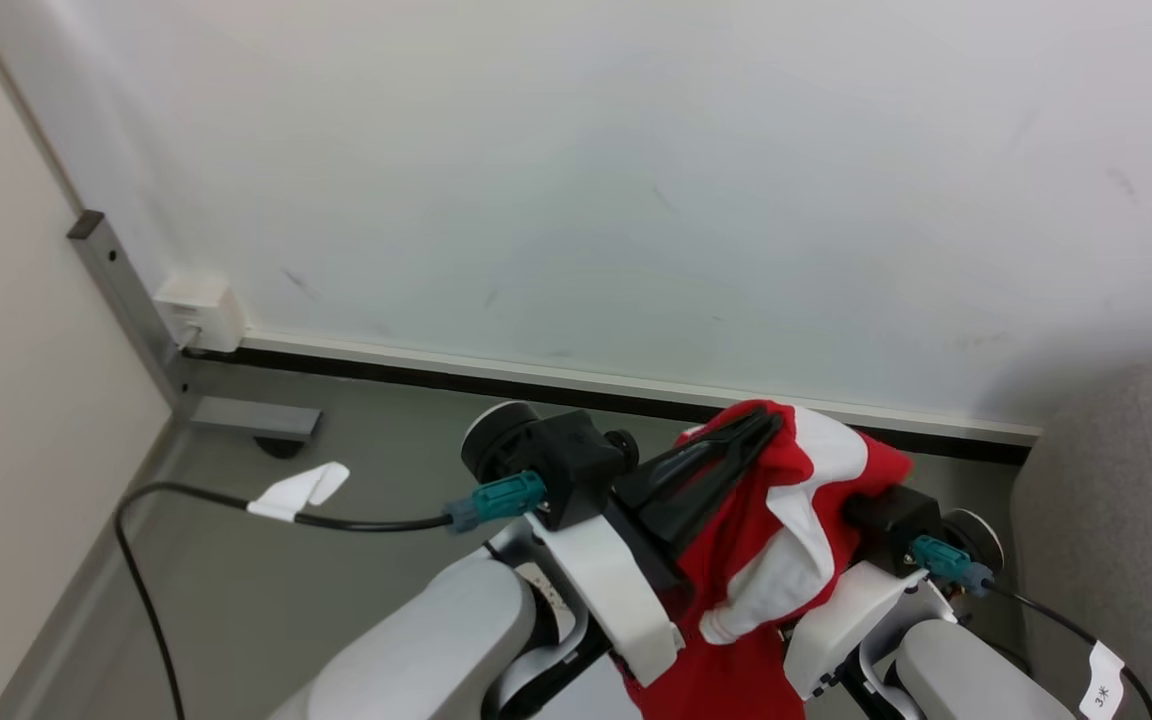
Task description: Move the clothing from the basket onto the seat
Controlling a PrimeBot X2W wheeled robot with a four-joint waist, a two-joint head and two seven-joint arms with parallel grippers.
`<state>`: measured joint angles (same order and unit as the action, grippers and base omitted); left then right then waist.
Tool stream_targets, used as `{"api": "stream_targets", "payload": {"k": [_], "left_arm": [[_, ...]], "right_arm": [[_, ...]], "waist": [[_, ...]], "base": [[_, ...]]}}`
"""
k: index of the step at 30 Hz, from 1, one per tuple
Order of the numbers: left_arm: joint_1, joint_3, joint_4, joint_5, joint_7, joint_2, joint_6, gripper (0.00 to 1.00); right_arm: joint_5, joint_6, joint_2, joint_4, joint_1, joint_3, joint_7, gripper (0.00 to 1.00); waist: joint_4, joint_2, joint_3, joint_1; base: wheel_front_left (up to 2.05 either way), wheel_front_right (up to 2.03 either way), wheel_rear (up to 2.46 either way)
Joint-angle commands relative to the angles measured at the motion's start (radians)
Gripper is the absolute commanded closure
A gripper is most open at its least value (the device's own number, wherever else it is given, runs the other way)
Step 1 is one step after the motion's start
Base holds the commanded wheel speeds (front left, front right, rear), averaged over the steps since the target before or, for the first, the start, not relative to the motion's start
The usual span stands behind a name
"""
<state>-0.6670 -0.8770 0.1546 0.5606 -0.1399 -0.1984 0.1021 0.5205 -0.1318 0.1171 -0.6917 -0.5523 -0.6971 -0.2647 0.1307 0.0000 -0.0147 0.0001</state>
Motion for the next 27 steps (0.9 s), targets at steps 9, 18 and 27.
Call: {"api": "stream_targets", "payload": {"k": [9,18,27], "left_arm": [[0.034,0.033,0.034,0.036,-0.008,-0.03,-0.023,1.0],[0.071,0.05,0.091,0.06,-0.029,-0.058,-0.033,1.0],[0.097,0.031,0.079,0.043,-0.042,-0.058,-0.045,0.0]], "right_arm": [[0.024,0.002,0.017,0.03,0.033,0.042,0.001,1.0],[0.037,0.002,0.041,0.133,0.082,0.16,0.001,1.0],[0.005,0.002,0.062,0.226,0.104,0.277,0.0,1.0]], "waist": [[0.017,0.0,-0.004,-0.0001],[-0.029,0.0,0.008,-0.0001],[-0.092,0.0,0.023,-0.0001]], "base": [[0.0,0.0,0.0],[0.0,0.0,0.0],[0.0,0.0,0.0]]}}
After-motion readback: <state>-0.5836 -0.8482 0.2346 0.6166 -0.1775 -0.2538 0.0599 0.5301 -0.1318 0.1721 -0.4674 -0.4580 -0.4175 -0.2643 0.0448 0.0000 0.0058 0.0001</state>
